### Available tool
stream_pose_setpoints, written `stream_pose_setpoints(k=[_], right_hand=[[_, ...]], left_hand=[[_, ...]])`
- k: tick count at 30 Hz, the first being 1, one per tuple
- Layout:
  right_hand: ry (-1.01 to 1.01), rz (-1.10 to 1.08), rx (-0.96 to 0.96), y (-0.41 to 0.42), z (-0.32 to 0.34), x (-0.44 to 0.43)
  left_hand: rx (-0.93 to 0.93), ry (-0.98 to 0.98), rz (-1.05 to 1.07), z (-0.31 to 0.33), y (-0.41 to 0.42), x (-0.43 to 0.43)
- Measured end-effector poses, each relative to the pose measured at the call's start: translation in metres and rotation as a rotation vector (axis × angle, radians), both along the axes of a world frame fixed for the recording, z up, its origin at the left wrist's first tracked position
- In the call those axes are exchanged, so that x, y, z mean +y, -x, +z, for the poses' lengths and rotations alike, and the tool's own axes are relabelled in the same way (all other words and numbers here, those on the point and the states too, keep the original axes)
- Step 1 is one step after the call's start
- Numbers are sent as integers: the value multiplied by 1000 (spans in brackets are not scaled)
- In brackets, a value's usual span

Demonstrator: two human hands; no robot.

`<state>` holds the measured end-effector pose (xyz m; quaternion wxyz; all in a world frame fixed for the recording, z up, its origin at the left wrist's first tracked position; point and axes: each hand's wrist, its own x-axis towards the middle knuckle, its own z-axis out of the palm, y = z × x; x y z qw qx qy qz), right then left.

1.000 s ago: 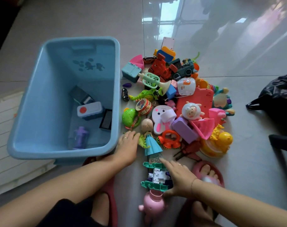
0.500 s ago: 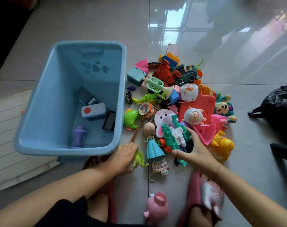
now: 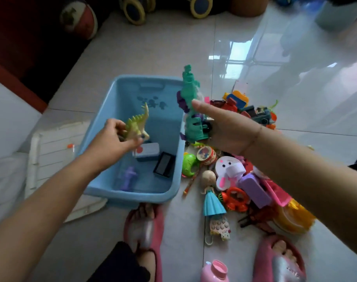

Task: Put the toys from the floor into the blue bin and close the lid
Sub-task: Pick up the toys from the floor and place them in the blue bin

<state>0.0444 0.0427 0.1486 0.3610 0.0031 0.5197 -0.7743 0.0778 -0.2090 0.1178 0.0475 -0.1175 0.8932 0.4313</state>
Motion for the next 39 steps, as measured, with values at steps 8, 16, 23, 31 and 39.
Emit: stream_pose_setpoints(k=[8,16,23,31,39], right_hand=[[-579,-86,93,9,-34,-7],[-1379,-242,268,-79,-138,139],[-1596,-411,332,-110,-170,165],[-1604,-158,293,-100,-184,174],[-1356,-473,380,-108,-167,166]], left_hand=[[-23,329,-33,-30,-20,6],[-69,-122,-652,-69,-82,141],[-590,-56,-204,-166,-68,167],[-853,-459,38,-194,-59,179],[-896,-340,38,-175,-60,189]])
